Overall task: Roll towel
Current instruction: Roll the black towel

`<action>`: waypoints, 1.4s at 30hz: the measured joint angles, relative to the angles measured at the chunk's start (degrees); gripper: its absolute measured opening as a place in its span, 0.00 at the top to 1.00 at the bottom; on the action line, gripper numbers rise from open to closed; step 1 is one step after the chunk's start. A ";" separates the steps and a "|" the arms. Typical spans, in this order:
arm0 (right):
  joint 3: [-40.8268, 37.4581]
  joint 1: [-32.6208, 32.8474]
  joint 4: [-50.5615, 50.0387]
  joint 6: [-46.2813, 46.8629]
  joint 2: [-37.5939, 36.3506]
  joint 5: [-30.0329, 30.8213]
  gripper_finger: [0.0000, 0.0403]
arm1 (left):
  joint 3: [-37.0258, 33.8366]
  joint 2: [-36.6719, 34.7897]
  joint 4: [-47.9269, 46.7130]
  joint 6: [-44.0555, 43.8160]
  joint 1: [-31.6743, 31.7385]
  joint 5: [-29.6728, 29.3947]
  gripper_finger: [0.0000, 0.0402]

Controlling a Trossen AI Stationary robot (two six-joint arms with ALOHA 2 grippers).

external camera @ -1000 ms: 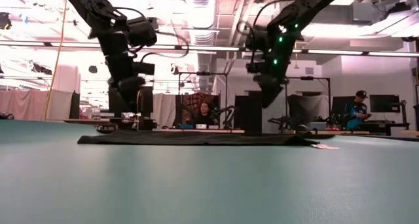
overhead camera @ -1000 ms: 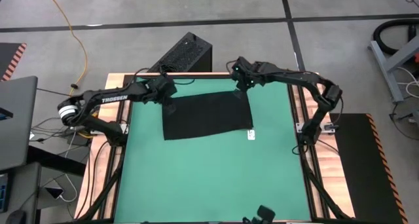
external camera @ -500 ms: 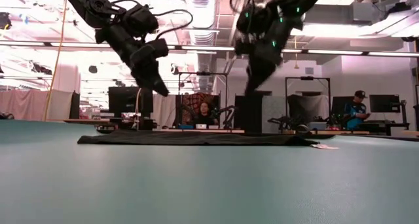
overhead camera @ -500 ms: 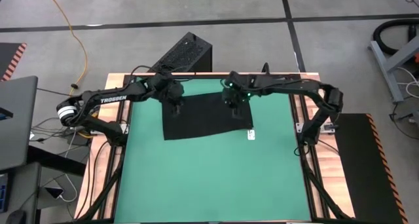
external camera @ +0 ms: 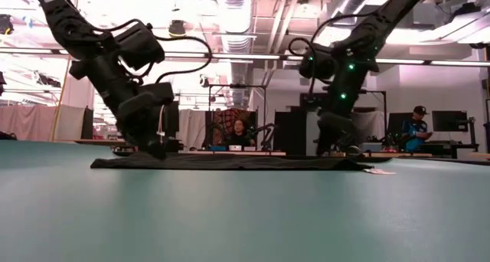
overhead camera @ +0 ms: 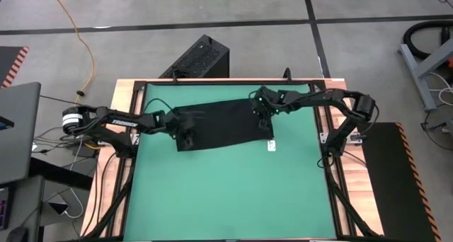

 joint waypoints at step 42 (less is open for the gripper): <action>8.88 16.87 24.32 -0.65 5.17 3.97 0.73 | 1.28 -7.13 7.51 -8.93 -21.93 -20.59 1.00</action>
